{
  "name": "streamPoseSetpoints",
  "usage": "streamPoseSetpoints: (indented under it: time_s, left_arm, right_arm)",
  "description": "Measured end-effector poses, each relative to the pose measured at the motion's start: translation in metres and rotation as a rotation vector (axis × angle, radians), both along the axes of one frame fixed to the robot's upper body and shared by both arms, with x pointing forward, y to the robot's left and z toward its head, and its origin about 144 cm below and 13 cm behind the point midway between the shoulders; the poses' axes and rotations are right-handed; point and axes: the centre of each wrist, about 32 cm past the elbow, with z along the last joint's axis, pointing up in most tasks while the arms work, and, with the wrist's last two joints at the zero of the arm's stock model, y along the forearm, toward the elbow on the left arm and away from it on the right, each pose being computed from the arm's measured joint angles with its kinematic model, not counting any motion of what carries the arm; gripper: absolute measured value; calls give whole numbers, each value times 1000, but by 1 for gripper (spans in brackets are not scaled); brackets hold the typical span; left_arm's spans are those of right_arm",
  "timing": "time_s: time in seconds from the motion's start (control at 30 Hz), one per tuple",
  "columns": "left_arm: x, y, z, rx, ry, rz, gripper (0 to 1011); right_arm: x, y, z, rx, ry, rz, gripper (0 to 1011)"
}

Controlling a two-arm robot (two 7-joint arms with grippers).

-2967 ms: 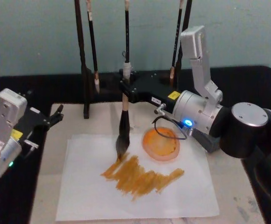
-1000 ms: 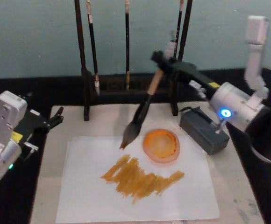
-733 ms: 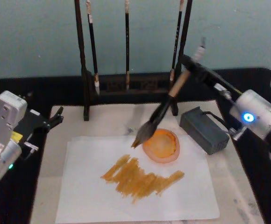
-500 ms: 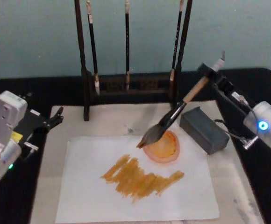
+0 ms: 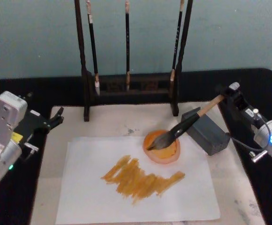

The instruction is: Pick up the brush from the inkstone, write on the paper, then place the brush back to its original position.

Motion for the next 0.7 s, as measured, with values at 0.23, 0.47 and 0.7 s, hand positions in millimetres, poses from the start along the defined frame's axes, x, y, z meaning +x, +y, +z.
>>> streamPoseSetpoints:
  time_s: [0.23,0.47,0.7]
  left_arm:
    - [0,0,0,0,0,0,1010]
    - [0,0,0,0,0,0,1010]
    - [0,0,0,0,0,0,1010]
  right_arm:
    - [9,-3,-9,-30,26,-17,168]
    - [20,-2,-19,-32,52,-40,168]
    - [30,-1,-24,-32,62,-45,168]
